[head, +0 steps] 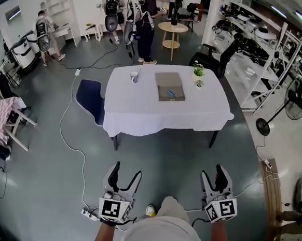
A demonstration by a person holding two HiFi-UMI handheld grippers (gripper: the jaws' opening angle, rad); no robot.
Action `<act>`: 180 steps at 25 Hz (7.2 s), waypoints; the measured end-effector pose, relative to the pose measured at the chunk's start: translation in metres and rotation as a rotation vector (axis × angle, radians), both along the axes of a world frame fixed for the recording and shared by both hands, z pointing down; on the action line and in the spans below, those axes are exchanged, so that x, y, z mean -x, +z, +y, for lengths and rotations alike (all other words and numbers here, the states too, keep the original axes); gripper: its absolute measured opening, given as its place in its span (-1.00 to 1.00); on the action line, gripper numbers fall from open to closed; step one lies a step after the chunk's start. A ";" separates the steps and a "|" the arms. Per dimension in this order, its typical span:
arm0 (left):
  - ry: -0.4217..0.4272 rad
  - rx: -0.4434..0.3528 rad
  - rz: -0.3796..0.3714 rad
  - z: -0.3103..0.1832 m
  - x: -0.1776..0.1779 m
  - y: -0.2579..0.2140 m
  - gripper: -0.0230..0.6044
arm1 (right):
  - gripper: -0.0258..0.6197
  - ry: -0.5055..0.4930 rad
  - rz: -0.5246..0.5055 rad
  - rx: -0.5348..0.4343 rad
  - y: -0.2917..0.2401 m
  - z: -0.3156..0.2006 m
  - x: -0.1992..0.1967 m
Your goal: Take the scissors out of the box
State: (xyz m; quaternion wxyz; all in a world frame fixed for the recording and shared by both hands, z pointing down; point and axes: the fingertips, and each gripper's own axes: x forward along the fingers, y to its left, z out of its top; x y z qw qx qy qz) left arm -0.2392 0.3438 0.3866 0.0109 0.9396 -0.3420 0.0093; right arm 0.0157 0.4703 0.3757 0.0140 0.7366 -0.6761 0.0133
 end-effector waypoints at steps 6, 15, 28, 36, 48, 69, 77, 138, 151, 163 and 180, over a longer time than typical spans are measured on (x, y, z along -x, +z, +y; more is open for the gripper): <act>0.004 0.008 0.010 -0.006 0.009 0.000 0.22 | 0.13 -0.001 0.025 0.010 -0.002 0.004 0.001; 0.009 0.026 0.019 -0.007 0.012 0.004 0.45 | 0.53 -0.012 0.024 0.032 -0.006 0.000 0.006; 0.030 0.056 0.044 -0.001 0.008 0.015 0.60 | 0.64 -0.070 0.167 0.132 -0.004 -0.011 0.037; 0.048 0.070 0.010 -0.030 -0.013 0.018 0.60 | 0.51 -0.086 0.068 0.141 0.016 -0.048 0.034; 0.062 0.108 -0.036 -0.121 -0.092 0.023 0.60 | 0.39 -0.101 0.027 0.121 0.017 -0.158 -0.033; -0.029 0.091 -0.174 -0.235 -0.189 0.015 0.59 | 0.25 -0.127 -0.072 0.014 0.019 -0.298 -0.160; -0.066 0.107 -0.206 -0.251 -0.202 0.023 0.59 | 0.18 -0.171 -0.086 -0.011 0.018 -0.322 -0.173; 0.176 0.258 -0.076 -0.585 -0.300 0.112 0.32 | -0.09 -0.066 0.018 0.437 0.109 -0.598 -0.216; 0.209 0.269 -0.135 -0.590 -0.330 0.137 -0.01 | -0.16 -0.152 0.044 0.519 0.163 -0.623 -0.240; 0.169 0.294 -0.157 -0.605 -0.344 0.156 -0.34 | -0.20 -0.188 -0.017 0.605 0.217 -0.657 -0.259; 0.023 0.358 -0.172 -0.629 -0.327 0.179 -0.92 | -0.25 -0.285 0.009 0.786 0.307 -0.692 -0.267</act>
